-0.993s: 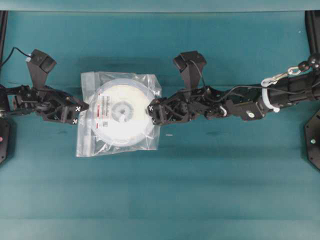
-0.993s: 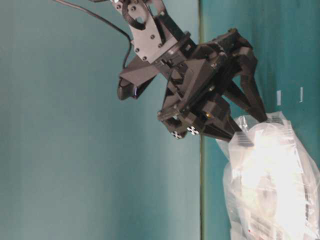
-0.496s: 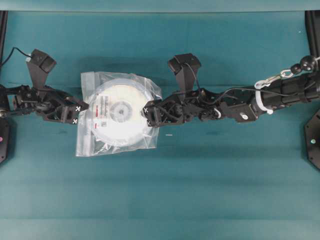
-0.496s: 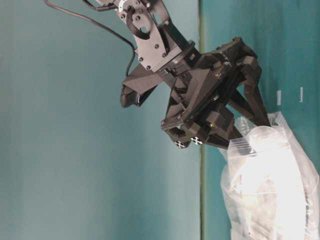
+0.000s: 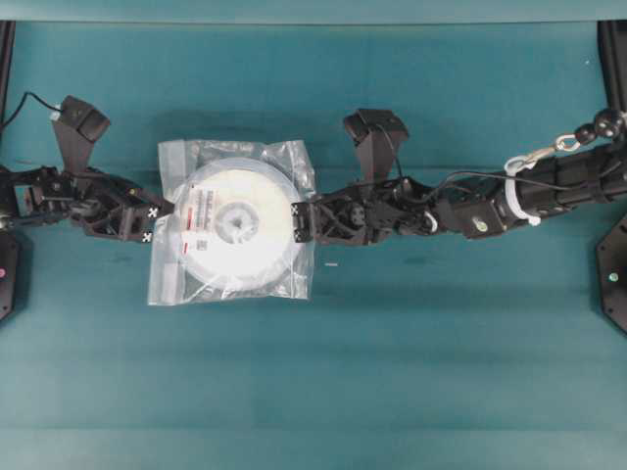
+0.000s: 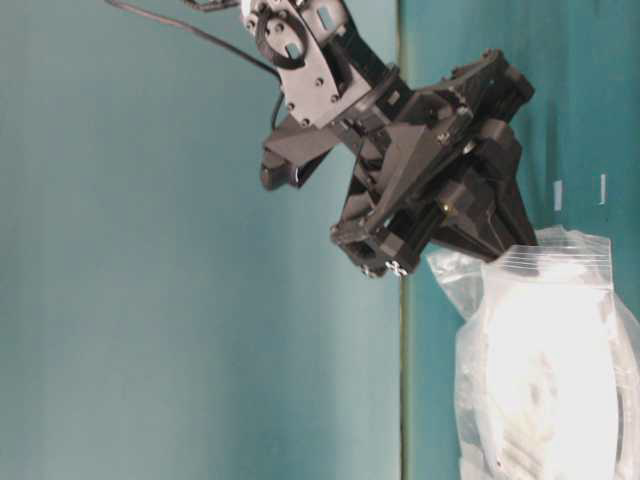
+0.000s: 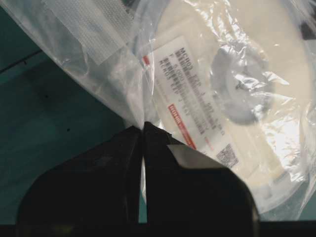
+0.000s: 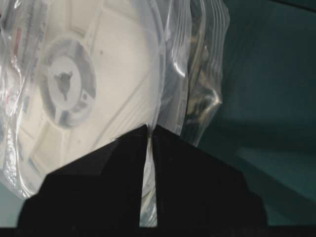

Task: Take out the reel from the clear zip bag.
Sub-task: 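Pull the reel rightward out of the bag while left gripper holds bag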

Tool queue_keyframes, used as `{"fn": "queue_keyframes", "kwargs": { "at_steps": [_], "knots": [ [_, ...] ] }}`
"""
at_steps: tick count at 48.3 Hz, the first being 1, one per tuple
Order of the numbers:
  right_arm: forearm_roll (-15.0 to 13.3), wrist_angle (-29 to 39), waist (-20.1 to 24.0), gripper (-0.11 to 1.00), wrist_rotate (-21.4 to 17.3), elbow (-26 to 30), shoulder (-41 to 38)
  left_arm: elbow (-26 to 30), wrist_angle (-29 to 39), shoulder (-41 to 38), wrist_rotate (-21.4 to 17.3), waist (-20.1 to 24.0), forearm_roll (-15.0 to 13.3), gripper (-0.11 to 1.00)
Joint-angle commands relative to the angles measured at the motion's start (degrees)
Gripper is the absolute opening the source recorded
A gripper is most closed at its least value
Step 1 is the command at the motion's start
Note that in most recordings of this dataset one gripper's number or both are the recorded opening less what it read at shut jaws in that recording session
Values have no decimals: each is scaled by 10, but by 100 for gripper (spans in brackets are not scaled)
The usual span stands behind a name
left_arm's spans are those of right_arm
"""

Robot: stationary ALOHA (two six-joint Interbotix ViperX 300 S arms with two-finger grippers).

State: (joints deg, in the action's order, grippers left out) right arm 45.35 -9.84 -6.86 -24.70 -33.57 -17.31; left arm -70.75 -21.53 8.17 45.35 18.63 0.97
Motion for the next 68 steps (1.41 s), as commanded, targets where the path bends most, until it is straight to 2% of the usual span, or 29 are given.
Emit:
{"fn": "queue_keyframes", "kwargs": {
  "at_steps": [1,30,45,68],
  "knots": [
    [4,-5,3,6,-4,-4,9,6,-4,4,-1,0,2,0],
    [5,-10,4,6,-4,-11,15,6,-4,4,-1,0,2,0],
    [9,-41,4,6,-4,-94,77,6,-4,5,-1,0,2,0],
    [18,-47,-1,6,-4,-192,142,7,-2,5,0,0,2,0]
  ]
}}
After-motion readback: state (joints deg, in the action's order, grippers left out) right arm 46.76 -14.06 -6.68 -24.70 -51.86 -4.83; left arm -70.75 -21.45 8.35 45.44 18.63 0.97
